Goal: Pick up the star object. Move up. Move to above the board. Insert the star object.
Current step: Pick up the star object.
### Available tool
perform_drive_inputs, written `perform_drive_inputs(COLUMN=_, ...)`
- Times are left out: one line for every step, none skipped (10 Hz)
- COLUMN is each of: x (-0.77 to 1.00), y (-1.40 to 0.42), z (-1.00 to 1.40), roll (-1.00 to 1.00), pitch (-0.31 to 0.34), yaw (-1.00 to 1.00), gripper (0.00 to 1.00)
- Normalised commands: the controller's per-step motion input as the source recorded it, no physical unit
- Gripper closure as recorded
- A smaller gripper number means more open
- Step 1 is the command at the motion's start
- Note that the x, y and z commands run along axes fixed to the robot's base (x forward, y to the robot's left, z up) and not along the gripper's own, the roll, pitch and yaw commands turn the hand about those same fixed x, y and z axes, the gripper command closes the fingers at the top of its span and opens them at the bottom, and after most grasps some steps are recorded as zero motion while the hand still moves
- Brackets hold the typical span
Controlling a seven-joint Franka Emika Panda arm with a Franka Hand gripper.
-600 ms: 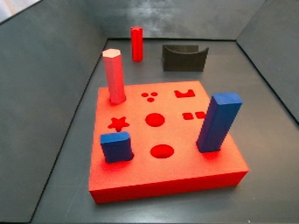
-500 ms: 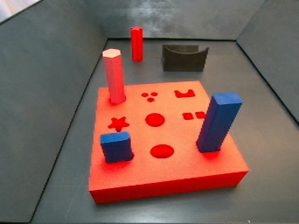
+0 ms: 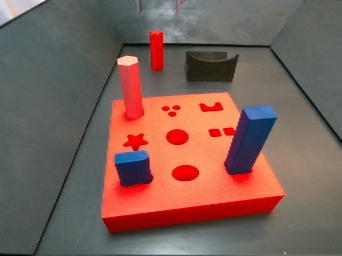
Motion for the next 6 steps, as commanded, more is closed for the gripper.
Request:
perform_drive_inputs(x=-0.08, y=-0.06, z=-0.82, roll=0.0, pitch=-0.22, yaw=0.01, gripper=0.0)
perform_drive_inputs(x=0.0, y=0.0, z=-0.85, roll=0.0, pitch=-0.186, yaw=0.01, gripper=0.0)
perform_drive_inputs(x=0.27, y=0.05, z=-0.9, roll=-0.05, pitch=-0.067, yaw=0.02, gripper=0.0)
perform_drive_inputs(x=0.19, y=0.0, z=-1.0, roll=-0.01, pitch=-0.087, yaw=0.0, gripper=0.0)
perform_drive_inputs(x=0.09, y=0.0, z=-1.0, roll=0.0, pitch=-0.1, yaw=0.01, gripper=0.0)
perform_drive_inputs(x=0.0, y=0.0, z=-1.0, roll=0.0, pitch=-0.114, yaw=0.0, gripper=0.0)
